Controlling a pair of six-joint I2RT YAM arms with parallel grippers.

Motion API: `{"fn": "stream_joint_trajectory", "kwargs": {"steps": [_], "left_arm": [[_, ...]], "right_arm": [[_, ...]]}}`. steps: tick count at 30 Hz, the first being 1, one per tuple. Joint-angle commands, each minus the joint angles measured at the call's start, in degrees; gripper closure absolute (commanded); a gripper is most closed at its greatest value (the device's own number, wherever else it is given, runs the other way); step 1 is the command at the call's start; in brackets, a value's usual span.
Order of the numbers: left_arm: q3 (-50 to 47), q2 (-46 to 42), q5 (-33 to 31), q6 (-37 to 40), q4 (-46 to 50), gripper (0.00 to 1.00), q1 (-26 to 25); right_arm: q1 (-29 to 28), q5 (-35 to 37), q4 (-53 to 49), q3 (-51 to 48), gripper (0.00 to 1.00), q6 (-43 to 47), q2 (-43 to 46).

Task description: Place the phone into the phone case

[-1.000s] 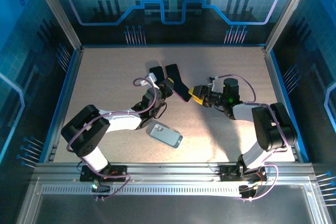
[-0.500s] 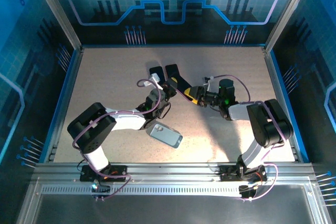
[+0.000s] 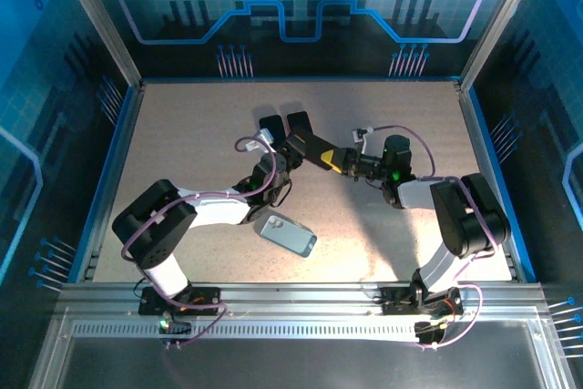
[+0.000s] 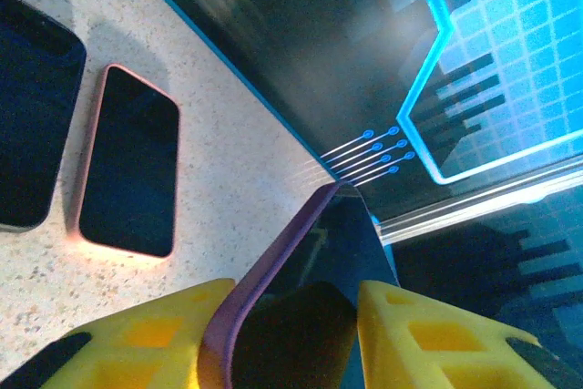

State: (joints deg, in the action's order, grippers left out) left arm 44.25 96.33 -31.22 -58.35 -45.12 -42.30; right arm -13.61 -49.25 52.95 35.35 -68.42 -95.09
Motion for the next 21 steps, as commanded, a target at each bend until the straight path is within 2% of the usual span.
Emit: {"fn": "stream_joint_trajectory", "kwargs": {"steps": [1, 5, 10, 13, 21], "left_arm": [[0.87, -4.09, 1.15, 2.73, 1.08, 0.58, -0.96], [0.92, -5.25, 1.15, 3.66, 4.14, 0.53, -0.96], [0.71, -7.88, 0.41, 4.97, 9.95, 0.47, -0.68], [0.7, -9.67, 0.16, 5.63, 15.55, 0.43, -0.38], [0.75, -14.86, -0.08, 6.68, 33.25, 0.4, 0.17]], "right_arm": [[-0.28, 2.36, -4.89, 0.18, 1.0, 3.84, 1.27], [-0.23, 2.66, -9.37, 0.96, 1.0, 6.1, 3.36], [-0.29, 3.94, -20.12, 2.6, 1.0, 12.52, 7.38], [-0.26, 4.59, -26.68, 3.82, 1.0, 16.14, 9.7], [-0.02, 6.54, -39.14, 6.79, 1.0, 22.34, 13.28]]}}
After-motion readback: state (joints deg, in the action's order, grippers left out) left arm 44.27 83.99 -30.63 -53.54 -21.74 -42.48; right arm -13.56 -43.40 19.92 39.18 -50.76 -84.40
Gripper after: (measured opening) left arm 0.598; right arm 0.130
